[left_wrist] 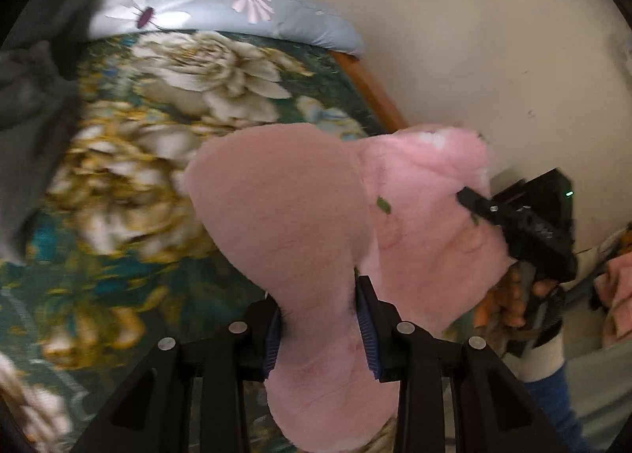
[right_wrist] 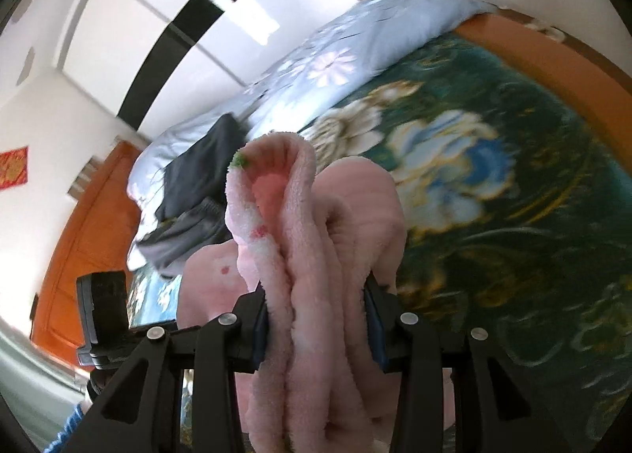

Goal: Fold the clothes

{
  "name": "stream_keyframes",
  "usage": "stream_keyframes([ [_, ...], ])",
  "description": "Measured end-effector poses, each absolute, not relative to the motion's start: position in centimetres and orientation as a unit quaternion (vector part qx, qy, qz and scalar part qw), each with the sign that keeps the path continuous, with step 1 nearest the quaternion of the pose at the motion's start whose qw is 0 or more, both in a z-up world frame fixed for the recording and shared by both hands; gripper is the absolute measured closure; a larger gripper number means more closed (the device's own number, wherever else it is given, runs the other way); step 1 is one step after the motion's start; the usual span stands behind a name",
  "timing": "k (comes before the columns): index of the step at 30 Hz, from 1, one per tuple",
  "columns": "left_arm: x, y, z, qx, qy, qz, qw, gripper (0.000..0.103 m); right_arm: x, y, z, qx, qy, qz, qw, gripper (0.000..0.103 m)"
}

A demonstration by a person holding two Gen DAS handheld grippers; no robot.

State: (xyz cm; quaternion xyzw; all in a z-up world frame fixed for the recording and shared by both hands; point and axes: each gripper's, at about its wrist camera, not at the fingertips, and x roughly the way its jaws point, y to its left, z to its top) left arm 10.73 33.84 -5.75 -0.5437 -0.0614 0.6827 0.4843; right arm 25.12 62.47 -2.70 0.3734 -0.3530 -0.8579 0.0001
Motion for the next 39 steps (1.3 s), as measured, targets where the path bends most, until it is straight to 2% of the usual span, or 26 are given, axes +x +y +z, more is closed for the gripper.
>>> stream_keyframes([
  [3, 11.3, 35.1, -6.9, -0.536, -0.07, 0.689, 0.483, 0.066, 26.9, 65.0, -2.5, 0.368, -0.357, -0.859, -0.023, 0.061],
  [7, 10.5, 35.1, -9.4, -0.557, -0.135, 0.678, 0.46, 0.066, 28.6, 67.4, -4.2, 0.359, -0.388, -0.848, -0.038, 0.061],
  [10, 9.8, 34.8, -10.2, -0.56, -0.154, 0.678, 0.45, 0.066, 29.2, 67.9, -5.5, 0.352, -0.411, -0.839, -0.044, 0.061],
  [19, 7.9, 35.3, -6.6, -0.524, -0.151, 0.696, 0.467, 0.069, 25.4, 67.6, -2.1, 0.346, -0.386, -0.854, -0.025, 0.061],
  [23, 6.3, 35.5, -5.6, -0.511, -0.132, 0.723, 0.445, 0.069, 23.3, 68.2, -0.8, 0.326, -0.381, -0.865, -0.021, 0.061],
  [26, 5.1, 35.8, -7.5, -0.534, -0.13, 0.727, 0.412, 0.064, 21.9, 69.1, -0.9, 0.318, -0.377, -0.87, -0.035, 0.061],
  [30, 4.6, 34.5, -10.2, -0.555, -0.131, 0.732, 0.372, 0.057, 19.8, 69.7, -3.7, 0.352, -0.367, -0.859, -0.065, 0.061],
  [31, 4.6, 33.8, -10.6, -0.558, -0.139, 0.731, 0.368, 0.052, 19.5, 69.8, -4.3, 0.357, -0.362, -0.858, -0.072, 0.061],
  [32, 4.8, 33.3, -10.7, -0.555, -0.146, 0.732, 0.368, 0.046, 19.5, 70.1, -5.2, 0.358, -0.366, -0.855, -0.08, 0.06],
  [35, 6.0, 32.5, -9.6, -0.536, -0.156, 0.736, 0.383, 0.044, 20.6, 71.7, -7.1, 0.353, -0.397, -0.841, -0.104, 0.051],
  [39, 8.6, 32.9, -7.0, -0.488, -0.121, 0.768, 0.396, 0.042, 22.8, 72.5, -6.5, 0.333, -0.397, -0.845, -0.13, 0.05],
])
